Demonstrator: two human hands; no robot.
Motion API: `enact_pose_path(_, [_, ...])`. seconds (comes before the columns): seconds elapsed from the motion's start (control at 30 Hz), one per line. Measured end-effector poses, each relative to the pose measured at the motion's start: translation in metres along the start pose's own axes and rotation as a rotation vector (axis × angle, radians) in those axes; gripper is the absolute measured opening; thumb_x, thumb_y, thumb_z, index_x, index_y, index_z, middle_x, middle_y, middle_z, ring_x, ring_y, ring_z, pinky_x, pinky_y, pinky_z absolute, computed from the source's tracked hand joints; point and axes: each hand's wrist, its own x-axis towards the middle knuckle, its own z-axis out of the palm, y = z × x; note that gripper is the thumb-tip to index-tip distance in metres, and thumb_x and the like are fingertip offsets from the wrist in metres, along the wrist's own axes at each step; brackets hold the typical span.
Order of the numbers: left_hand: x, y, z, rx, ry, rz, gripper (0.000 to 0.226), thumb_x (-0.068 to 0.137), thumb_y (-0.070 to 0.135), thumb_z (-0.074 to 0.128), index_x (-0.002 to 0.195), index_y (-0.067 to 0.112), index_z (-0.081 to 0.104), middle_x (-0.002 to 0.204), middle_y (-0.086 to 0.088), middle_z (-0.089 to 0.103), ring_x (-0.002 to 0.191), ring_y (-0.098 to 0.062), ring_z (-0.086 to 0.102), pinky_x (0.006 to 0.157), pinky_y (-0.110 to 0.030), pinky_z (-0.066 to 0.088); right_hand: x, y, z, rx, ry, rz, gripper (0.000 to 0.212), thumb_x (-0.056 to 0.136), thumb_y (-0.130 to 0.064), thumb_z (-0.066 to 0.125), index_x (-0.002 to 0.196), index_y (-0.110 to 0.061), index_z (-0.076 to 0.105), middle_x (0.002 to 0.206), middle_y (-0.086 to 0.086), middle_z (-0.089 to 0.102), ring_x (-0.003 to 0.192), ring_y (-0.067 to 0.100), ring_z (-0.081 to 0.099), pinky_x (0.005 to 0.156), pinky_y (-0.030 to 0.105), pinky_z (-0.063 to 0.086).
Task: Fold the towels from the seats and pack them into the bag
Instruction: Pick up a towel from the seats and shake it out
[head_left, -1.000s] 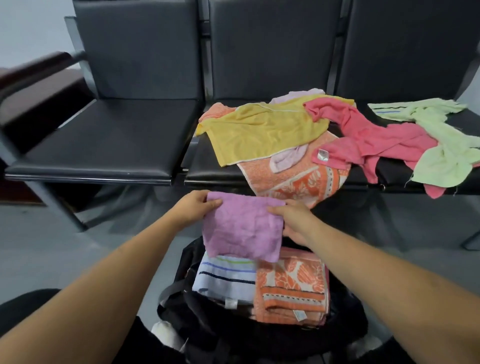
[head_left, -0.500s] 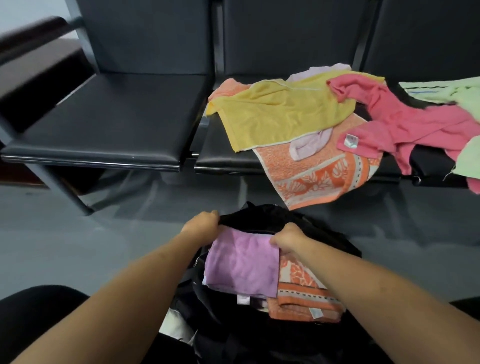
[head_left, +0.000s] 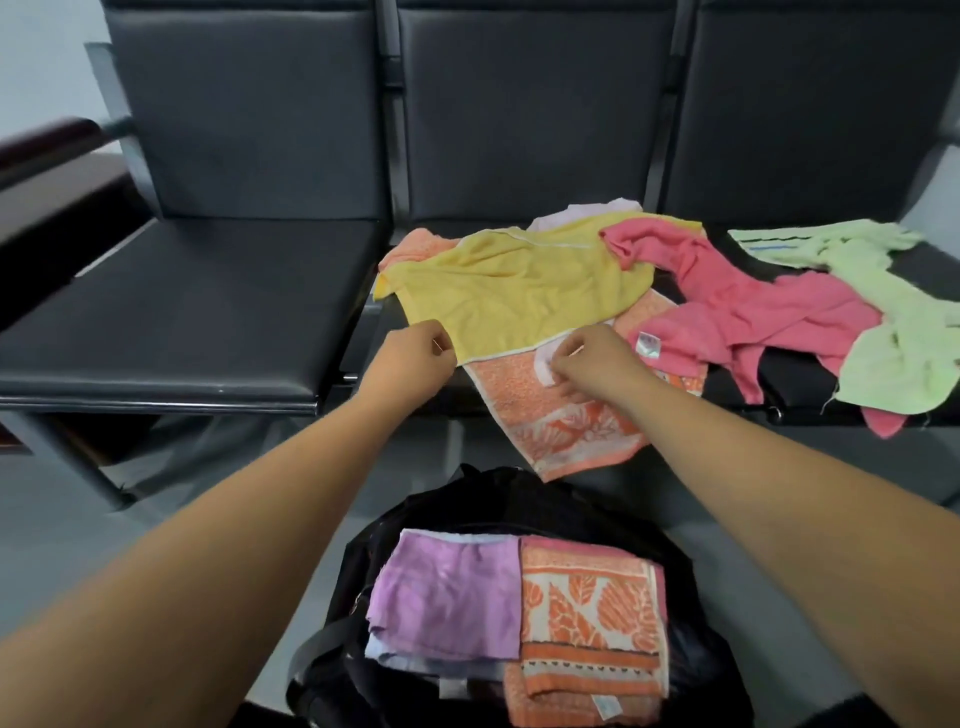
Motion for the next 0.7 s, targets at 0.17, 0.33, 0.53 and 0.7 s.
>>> enact_pose_path(0.17, [0.043, -0.003, 0.006, 0.271, -0.106, 0.050, 0.057, 0.092, 0.039, 0.068, 0.143, 0.020, 0.051, 0.142, -0.011, 0.047, 0.130, -0.031, 0.045, 0.106, -0.046, 0.043, 0.032, -0.003, -0.016, -0.375, 0.139, -0.150, 0.048, 0.093, -0.013, 0.058, 0.140, -0.014, 0.050, 0.132, 0.016, 0.052, 0.098, 0.034, 0.063, 0.071, 0.031, 0.042])
enact_pose_path(0.33, [0.057, -0.032, 0.022, 0.344, -0.111, 0.077, 0.036, 0.098, 0.042, 0.060, 0.122, 0.015, 0.063, 0.122, -0.008, 0.056, 0.116, -0.029, 0.052, 0.095, -0.046, 0.049, 0.063, 0.006, -0.002, -0.530, 0.028, -0.176, 0.063, 0.095, -0.026, 0.062, 0.153, -0.029, 0.037, 0.143, 0.016, 0.034, 0.096, 0.036, 0.062, 0.085, 0.039, 0.054])
enact_pose_path(0.53, [0.057, -0.010, 0.002, 0.104, 0.026, 0.153, 0.015, 0.105, 0.028, 0.049, 0.098, 0.015, 0.051, 0.079, 0.001, 0.055, 0.072, -0.019, 0.052, 0.059, -0.033, 0.039, 0.072, 0.003, 0.015, -0.495, 0.083, -0.321, 0.066, 0.093, -0.034, 0.070, 0.152, -0.038, 0.039, 0.132, 0.006, 0.034, 0.102, 0.026, 0.056, 0.090, 0.039, 0.053])
enact_pose_path(0.7, [0.043, 0.033, -0.034, -0.239, 0.046, 0.331, 0.013, 0.101, 0.025, 0.059, 0.090, 0.018, 0.055, 0.077, 0.008, 0.055, 0.064, 0.004, 0.048, 0.061, -0.013, 0.037, 0.052, -0.044, -0.003, 0.020, 0.019, -0.524, 0.024, 0.091, -0.021, 0.075, 0.114, -0.019, 0.077, 0.094, -0.009, 0.068, 0.071, -0.008, 0.055, 0.072, 0.015, 0.042])
